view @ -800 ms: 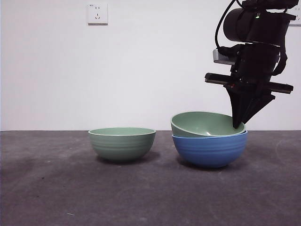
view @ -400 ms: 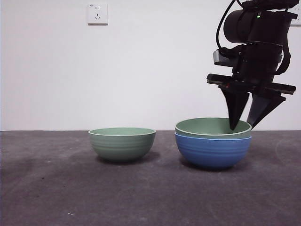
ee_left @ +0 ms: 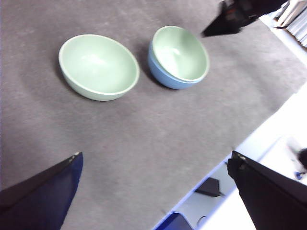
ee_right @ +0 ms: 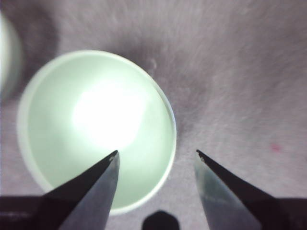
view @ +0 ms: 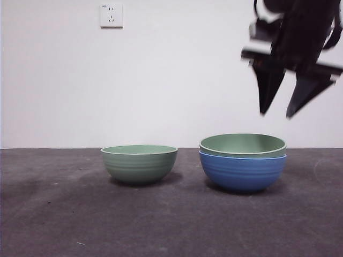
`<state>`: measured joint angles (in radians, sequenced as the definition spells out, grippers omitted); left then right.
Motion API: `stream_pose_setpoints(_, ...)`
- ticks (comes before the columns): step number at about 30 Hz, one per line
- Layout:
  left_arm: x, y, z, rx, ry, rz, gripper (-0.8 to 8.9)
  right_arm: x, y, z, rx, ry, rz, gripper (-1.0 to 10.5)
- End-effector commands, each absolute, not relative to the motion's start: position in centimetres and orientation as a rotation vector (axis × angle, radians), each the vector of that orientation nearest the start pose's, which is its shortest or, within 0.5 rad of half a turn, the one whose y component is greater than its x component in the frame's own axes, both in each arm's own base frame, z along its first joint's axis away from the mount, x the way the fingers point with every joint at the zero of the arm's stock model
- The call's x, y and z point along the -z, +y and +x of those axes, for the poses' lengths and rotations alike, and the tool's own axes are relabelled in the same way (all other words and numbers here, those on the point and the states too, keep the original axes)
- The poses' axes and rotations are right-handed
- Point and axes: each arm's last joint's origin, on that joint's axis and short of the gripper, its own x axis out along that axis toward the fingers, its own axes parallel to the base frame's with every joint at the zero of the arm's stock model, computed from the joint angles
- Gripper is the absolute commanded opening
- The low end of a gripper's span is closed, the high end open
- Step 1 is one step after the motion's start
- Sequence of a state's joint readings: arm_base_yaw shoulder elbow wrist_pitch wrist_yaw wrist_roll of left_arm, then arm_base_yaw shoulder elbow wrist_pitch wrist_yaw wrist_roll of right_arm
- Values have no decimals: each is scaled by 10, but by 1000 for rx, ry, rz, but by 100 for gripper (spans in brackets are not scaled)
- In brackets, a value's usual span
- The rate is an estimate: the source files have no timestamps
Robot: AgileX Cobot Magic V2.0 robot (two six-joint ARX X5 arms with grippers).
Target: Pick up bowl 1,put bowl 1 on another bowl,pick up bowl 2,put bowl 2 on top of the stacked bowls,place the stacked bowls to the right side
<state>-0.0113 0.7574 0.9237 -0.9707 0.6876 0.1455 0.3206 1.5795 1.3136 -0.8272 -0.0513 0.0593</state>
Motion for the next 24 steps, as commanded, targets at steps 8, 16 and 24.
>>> stream_pose_setpoints(8, -299, -45, 198, 578, 777, -169, 700, -353, 81, 237, -328, 861, -64, 261)
stream_pose_setpoints(16, -277, -86, 273, 422, 880, -73, 699, -385, 63, 185, -335, 760, -50, 261)
stream_pose_setpoints(24, -223, -122, 362, 341, 1074, -11, 688, -396, 50, 146, -337, 740, -47, 260)
